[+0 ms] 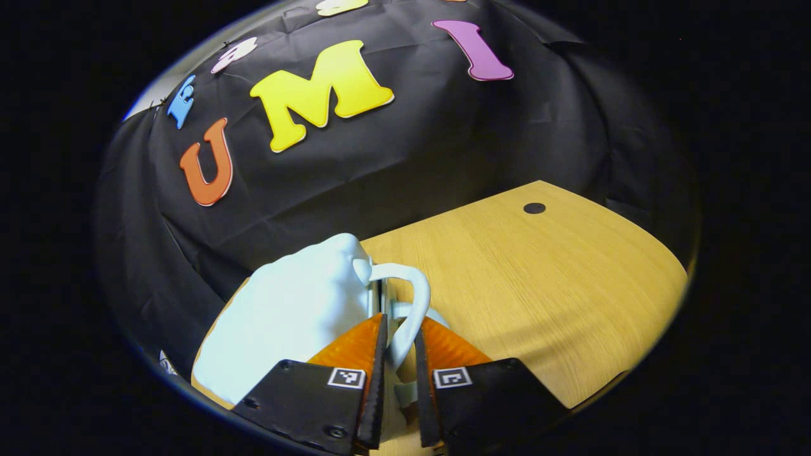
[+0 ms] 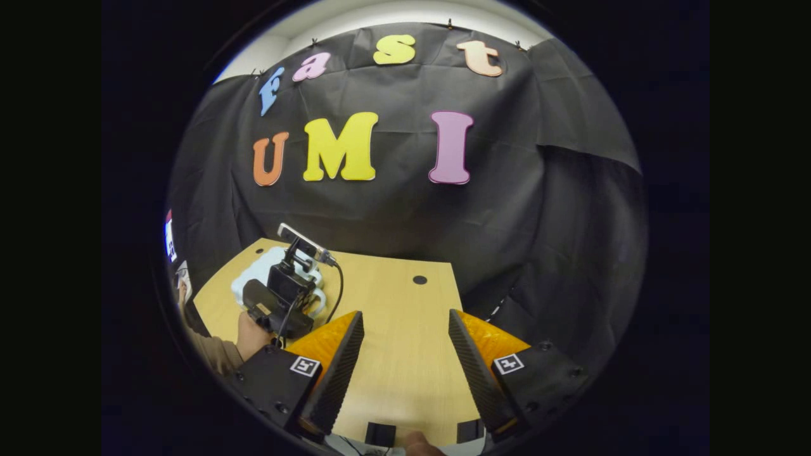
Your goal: First open the suitcase, pack the skin care products into it, and then close the suitcase.
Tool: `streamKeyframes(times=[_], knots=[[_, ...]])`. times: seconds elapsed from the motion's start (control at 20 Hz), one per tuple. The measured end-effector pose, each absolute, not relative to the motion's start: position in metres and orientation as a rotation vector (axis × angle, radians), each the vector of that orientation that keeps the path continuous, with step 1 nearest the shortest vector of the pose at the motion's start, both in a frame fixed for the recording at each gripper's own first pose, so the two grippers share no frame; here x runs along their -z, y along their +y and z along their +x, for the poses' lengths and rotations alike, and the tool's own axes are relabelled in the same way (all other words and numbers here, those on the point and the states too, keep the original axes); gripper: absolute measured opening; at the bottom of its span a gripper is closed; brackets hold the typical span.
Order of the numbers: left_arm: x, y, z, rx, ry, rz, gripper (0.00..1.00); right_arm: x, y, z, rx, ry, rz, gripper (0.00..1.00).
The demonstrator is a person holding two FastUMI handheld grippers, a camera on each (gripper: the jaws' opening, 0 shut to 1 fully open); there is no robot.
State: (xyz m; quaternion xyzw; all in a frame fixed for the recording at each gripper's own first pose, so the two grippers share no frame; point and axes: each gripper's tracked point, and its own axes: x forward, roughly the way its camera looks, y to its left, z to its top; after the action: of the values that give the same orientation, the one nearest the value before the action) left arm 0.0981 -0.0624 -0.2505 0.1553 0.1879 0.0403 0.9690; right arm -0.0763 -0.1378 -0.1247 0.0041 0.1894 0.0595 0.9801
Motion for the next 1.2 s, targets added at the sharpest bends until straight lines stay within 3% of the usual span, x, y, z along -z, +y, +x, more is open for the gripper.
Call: streamKeyframes(times=[0.05,0.15,0.2,0.3,0.6,1.2], knots=[[0.247,-0.063,0.093,-0.079,0.385,0.289,0.30,0.118,-0.133,-0.071,-0.120,0.378,0.009,0.81],[0.221,-0.059,0.088,-0.096,0.338,0.266,0.53,0.106,-0.124,-0.063,-0.117,0.364,0.011,0.81],[0.206,-0.059,0.089,-0.091,0.311,0.254,0.78,0.101,-0.118,-0.059,-0.116,0.358,0.012,0.81],[0.174,-0.056,0.084,-0.078,0.261,0.225,0.95,0.089,-0.100,-0.050,-0.115,0.344,0.016,0.80],[0.083,-0.004,0.032,-0.097,0.120,0.126,0.97,0.051,-0.033,-0.036,-0.142,0.249,0.012,0.80],[-0.007,0.136,-0.050,-0.193,0.005,-0.008,0.98,0.028,0.079,-0.020,-0.143,0.201,0.063,0.81]])
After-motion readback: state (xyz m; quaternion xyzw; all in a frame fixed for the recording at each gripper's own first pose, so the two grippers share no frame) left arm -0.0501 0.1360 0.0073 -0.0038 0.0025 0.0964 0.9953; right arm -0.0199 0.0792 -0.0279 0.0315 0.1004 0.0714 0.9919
